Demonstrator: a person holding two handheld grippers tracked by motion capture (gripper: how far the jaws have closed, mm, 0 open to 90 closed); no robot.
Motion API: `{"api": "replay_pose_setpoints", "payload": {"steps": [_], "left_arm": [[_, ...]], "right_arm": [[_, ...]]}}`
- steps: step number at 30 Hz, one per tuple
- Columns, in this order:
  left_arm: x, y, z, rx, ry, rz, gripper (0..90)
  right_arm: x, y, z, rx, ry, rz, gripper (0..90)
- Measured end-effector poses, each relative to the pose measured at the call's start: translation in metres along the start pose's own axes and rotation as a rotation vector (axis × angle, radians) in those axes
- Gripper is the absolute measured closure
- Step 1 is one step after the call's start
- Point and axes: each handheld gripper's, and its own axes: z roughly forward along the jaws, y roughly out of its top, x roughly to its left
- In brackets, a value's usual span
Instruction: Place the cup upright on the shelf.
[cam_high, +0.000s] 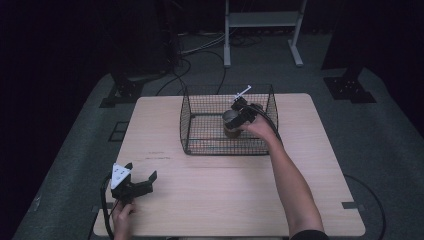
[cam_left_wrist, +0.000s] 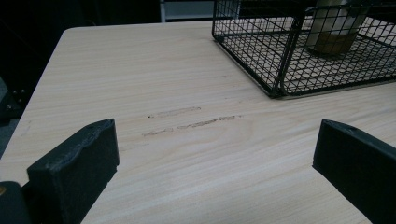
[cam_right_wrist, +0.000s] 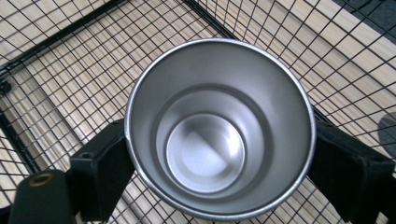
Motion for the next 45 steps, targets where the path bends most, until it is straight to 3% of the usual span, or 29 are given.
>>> {"api": "replay_pose_setpoints", "payload": {"steps": [7, 25, 34, 39, 45], "left_arm": [[0.000, 0.000, 0.000, 0.000, 0.000, -0.001, 0.0], [0.000, 0.000, 0.000, -0.001, 0.004, -0.006, 0.0], [0.000, 0.000, 0.001, 0.000, 0.003, -0.004, 0.0], [0.000, 0.000, 0.002, 0.002, 0.000, -0.003, 0.0], [-0.002, 0.000, 0.001, 0.002, -0.002, 0.007, 0.0]], "right_arm": [[-0.001, 0.000, -0.001, -0.007, -0.004, -0.001, 12.2], [-0.004, 0.006, -0.021, -0.096, 0.003, 0.024, 8.6], [-0.005, 0.000, -0.046, -0.159, 0.061, 0.046, 10.2], [-0.002, -0.003, -0.054, -0.160, 0.081, 0.053, 10.2], [0.012, -0.013, -0.069, -0.170, 0.117, 0.034, 10.2]]}}
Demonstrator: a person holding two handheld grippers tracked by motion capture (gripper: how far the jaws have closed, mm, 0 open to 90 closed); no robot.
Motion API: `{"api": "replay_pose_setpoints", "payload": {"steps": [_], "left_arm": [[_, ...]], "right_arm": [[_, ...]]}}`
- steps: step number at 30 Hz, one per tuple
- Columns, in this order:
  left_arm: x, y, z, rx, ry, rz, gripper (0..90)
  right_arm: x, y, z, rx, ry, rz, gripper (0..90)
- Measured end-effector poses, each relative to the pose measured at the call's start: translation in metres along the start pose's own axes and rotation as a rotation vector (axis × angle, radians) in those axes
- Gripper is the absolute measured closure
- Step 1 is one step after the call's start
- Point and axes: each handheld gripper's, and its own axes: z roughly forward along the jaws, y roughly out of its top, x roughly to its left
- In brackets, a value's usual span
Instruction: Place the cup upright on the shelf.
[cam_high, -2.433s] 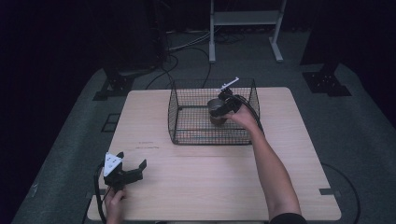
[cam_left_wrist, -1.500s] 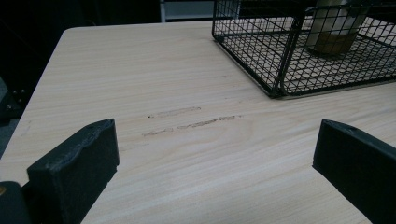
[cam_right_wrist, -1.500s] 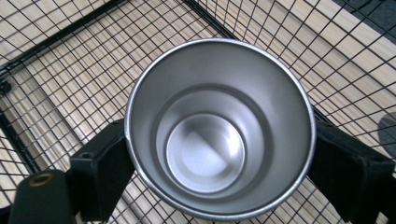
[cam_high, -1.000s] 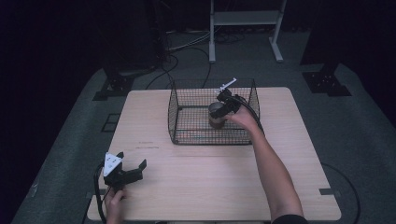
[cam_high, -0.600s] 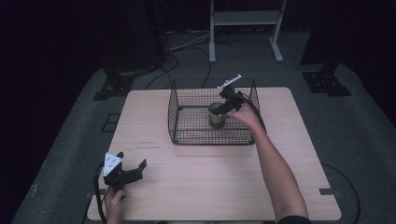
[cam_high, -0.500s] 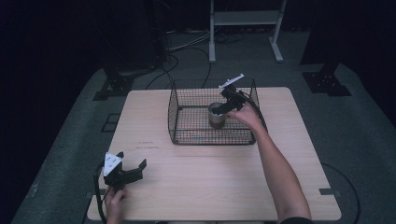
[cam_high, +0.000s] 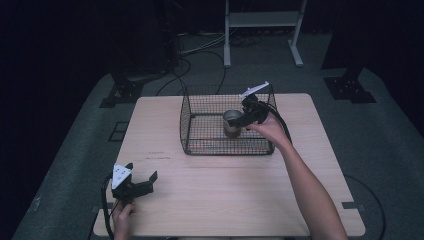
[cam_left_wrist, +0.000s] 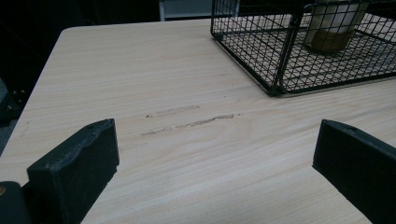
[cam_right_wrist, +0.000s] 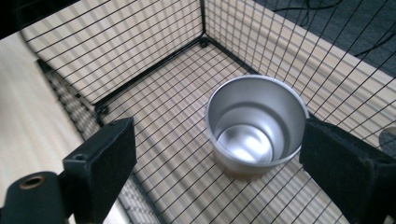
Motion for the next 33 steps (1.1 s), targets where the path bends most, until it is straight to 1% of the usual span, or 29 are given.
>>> {"api": "replay_pose_setpoints", "payload": {"steps": [3, 4, 5, 6, 12, 13, 17, 19, 25, 28, 31, 33], "left_arm": [[0.000, 0.000, 0.000, 0.000, 0.001, 0.002, 0.0], [0.000, 0.000, 0.000, 0.000, 0.001, 0.002, 0.0], [0.000, 0.000, 0.000, 0.003, 0.002, 0.003, 0.0], [0.000, 0.000, 0.000, 0.004, 0.002, 0.005, 0.0], [-0.001, 0.000, 0.001, 0.006, 0.005, 0.008, 0.0], [-0.001, 0.000, 0.001, 0.006, 0.005, 0.008, 0.0], [-0.001, 0.000, 0.001, 0.009, 0.004, 0.011, 0.0], [-0.001, 0.000, 0.001, 0.009, 0.005, 0.013, 0.0], [-0.001, 0.000, 0.001, 0.009, 0.006, 0.014, 0.0], [-0.001, 0.000, 0.001, 0.010, 0.007, 0.013, 0.0], [-0.002, 0.000, 0.001, 0.009, 0.007, 0.013, 0.0], [-0.002, 0.000, 0.001, 0.011, 0.008, 0.018, 0.0]], "right_arm": [[0.003, -0.005, -0.009, -0.016, 0.013, -0.008, 10.2], [0.003, -0.005, -0.009, -0.016, 0.013, -0.008, 10.2], [0.005, -0.007, -0.013, -0.020, 0.017, -0.009, 10.3], [0.005, -0.009, -0.020, -0.029, 0.018, -0.021, 10.3], [0.005, -0.013, -0.035, -0.059, 0.036, -0.018, 10.3], [0.005, -0.014, -0.037, -0.060, 0.034, -0.025, 10.3], [0.007, -0.017, -0.046, -0.074, 0.034, -0.020, 10.3], [0.007, -0.019, -0.049, -0.083, 0.040, -0.015, 10.3], [0.010, -0.022, -0.054, -0.086, 0.048, -0.021, 10.2], [0.012, -0.025, -0.058, -0.091, 0.048, -0.032, 10.3], [0.013, -0.028, -0.061, -0.092, 0.051, -0.034, 10.2], [0.016, -0.031, -0.065, -0.096, 0.055, -0.040, 10.3]]}}
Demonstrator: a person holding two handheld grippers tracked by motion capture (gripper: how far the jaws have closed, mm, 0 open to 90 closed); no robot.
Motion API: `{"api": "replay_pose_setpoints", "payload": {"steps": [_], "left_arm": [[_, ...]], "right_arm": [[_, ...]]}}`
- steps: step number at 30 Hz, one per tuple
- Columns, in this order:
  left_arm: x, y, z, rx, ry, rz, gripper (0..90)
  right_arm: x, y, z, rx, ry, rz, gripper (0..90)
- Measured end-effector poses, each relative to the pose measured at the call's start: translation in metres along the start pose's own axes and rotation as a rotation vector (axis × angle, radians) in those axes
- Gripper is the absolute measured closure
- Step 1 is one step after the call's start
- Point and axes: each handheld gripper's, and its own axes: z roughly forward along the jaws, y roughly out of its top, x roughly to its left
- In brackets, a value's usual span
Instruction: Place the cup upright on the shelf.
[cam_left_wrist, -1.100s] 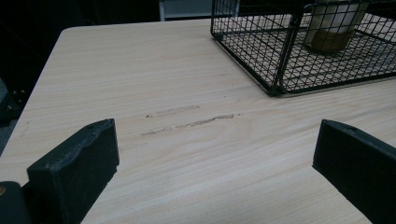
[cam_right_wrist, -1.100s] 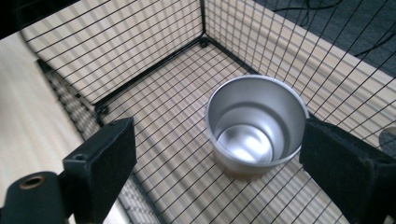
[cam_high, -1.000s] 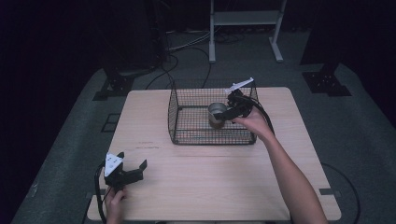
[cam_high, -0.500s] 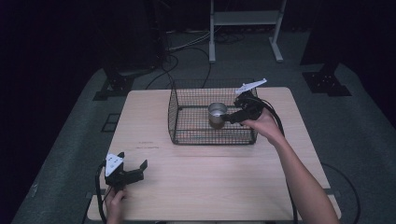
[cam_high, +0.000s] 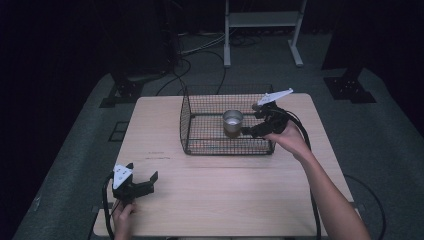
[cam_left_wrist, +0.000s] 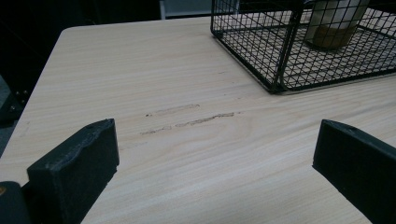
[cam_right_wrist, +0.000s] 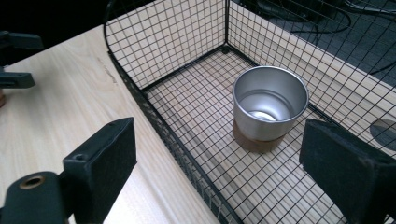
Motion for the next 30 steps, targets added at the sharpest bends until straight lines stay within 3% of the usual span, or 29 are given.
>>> {"api": "replay_pose_setpoints", "payload": {"steps": [30], "left_arm": [[-0.002, 0.000, 0.001, 0.007, 0.007, 0.016, 0.0]], "right_arm": [[0.002, -0.041, -0.029, -0.018, 0.003, 0.021, 10.3]]}}
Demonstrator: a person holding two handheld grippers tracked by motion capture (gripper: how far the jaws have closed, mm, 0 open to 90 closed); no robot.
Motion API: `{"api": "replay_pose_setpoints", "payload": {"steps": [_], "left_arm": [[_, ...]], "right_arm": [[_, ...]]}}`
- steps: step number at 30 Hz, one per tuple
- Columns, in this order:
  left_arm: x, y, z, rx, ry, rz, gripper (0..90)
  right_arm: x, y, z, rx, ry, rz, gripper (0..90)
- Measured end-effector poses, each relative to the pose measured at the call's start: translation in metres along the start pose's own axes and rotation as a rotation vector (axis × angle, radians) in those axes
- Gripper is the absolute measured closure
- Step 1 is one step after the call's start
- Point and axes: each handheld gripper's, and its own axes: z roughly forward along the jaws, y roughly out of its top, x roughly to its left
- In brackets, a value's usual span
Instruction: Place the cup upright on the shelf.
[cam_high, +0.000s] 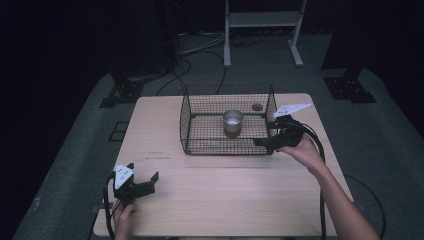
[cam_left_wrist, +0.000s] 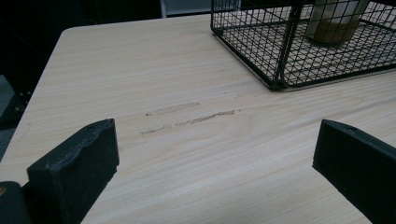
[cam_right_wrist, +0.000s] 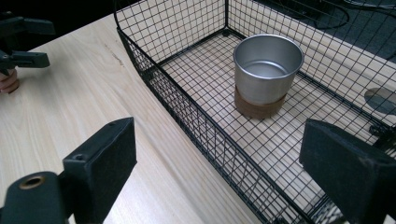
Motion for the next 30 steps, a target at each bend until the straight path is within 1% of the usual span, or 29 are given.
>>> {"api": "replay_pose_setpoints", "payload": {"steps": [2, 5, 7, 9, 12, 19, 23, 25, 27, 30], "left_arm": [[0.000, 0.000, 0.000, 0.001, 0.000, 0.001, 0.0], [0.000, 0.000, 0.000, 0.001, 0.000, -0.002, 0.0], [-0.001, 0.000, 0.000, -0.002, 0.000, -0.004, 0.0], [-0.001, 0.000, 0.000, -0.001, 0.001, -0.003, 0.0], [-0.001, 0.000, 0.000, 0.001, 0.002, -0.002, 0.0], [-0.001, 0.000, 0.000, 0.003, 0.003, 0.003, 0.0], [-0.001, 0.000, 0.000, 0.004, 0.003, 0.003, 0.0], [-0.001, 0.000, 0.000, 0.004, 0.003, 0.003, 0.0], [-0.001, 0.000, 0.000, 0.006, 0.004, 0.005, 0.0], [-0.001, 0.000, 0.000, 0.008, 0.005, 0.006, 0.0]], "right_arm": [[0.000, -0.002, -0.002, 0.000, -0.002, 0.009, 10.3], [0.000, -0.005, -0.005, -0.005, -0.003, 0.003, 10.3], [-0.001, -0.009, -0.009, -0.009, -0.003, 0.012, 10.2], [-0.001, -0.011, -0.010, -0.013, -0.004, 0.010, 10.2], [-0.001, -0.017, -0.015, -0.020, -0.007, 0.024, 10.2], [-0.003, -0.028, -0.019, -0.019, -0.010, 0.031, 10.2], [-0.004, -0.037, -0.025, -0.032, -0.011, 0.045, 10.2], [-0.004, -0.038, -0.026, -0.033, -0.009, 0.048, 10.2], [-0.005, -0.044, -0.028, -0.041, -0.013, 0.055, 10.2], [-0.005, -0.047, -0.029, -0.038, -0.015, 0.062, 10.2]]}}
